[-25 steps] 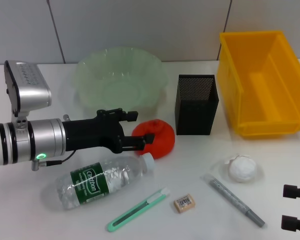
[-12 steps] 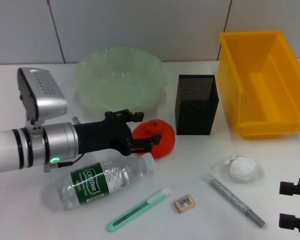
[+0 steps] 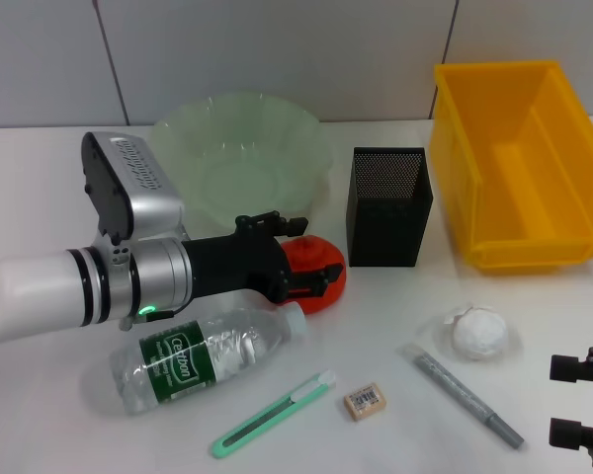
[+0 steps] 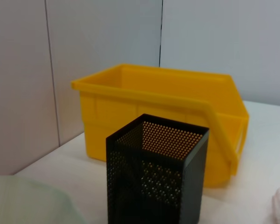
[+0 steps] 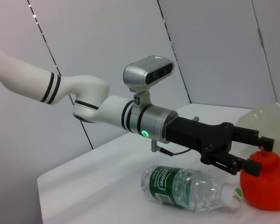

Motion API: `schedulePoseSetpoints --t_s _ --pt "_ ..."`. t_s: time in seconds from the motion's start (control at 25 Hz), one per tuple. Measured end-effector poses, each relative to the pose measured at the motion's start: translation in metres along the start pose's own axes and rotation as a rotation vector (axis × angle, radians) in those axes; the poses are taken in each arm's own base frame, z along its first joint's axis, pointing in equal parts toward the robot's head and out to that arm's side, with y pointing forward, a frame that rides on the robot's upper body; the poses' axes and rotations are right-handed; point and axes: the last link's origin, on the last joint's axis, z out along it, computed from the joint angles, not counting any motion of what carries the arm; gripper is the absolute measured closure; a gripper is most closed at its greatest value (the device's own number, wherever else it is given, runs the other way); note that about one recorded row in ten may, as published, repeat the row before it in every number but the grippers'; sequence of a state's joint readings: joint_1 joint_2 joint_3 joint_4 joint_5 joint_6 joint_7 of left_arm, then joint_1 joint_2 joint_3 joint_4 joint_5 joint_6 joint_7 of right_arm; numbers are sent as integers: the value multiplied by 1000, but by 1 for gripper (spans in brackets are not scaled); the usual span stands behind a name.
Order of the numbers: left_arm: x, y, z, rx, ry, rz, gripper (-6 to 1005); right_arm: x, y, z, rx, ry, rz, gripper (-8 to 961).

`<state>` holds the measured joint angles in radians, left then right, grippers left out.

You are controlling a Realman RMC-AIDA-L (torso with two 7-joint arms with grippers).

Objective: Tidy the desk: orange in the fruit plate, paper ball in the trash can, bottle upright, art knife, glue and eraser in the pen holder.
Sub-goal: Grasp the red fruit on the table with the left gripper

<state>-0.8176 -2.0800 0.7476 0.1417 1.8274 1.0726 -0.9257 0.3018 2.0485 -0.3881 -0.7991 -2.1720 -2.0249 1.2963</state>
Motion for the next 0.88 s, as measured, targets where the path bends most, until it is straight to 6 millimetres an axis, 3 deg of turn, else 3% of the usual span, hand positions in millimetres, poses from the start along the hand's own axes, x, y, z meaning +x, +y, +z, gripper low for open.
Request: schedulePoseSetpoints --t_s 0.88 --pt "-7 1 7 11 -62 48 234 -3 -4 4 0 -1 -2 177"
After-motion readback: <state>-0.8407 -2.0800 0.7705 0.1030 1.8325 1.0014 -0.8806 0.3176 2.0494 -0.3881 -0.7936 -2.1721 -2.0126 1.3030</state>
